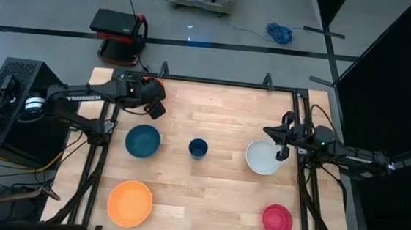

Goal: Nest bowls inside each other
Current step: Stack the orange bowl on top of the light orange bowl

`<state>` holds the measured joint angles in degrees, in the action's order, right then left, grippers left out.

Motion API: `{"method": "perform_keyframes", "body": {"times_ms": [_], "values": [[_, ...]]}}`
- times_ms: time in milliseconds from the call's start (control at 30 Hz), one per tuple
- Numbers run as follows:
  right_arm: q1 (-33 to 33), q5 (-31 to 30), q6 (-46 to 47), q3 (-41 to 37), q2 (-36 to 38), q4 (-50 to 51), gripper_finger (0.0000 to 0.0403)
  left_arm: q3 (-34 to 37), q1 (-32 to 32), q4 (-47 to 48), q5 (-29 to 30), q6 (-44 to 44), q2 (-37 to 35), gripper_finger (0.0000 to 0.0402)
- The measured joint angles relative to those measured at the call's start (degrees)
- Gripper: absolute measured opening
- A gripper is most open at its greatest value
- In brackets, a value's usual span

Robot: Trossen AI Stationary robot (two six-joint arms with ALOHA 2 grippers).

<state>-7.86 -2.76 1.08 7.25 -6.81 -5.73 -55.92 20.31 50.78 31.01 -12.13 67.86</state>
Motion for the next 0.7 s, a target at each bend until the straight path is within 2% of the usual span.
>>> {"method": "perform_keyframes", "body": {"times_ms": [100, 600, 700], "values": [[0.0, -0.3, -0.5, 4.8, -2.1, 4.9, 0.0, 0.0, 2.3, 0.2, -1.7, 1.3, 0.1, 0.0301], [0.0, -6.1, -7.0, 20.8, -20.3, 20.2, 0.0, 0.0, 16.6, 7.2, -19.4, 8.4, 5.8, 0.0283], [0.0, -6.3, -7.8, 21.3, -21.8, 19.2, 0.0003, 0.0, 18.1, 7.3, -21.0, 10.7, 8.6, 0.0283]]}}
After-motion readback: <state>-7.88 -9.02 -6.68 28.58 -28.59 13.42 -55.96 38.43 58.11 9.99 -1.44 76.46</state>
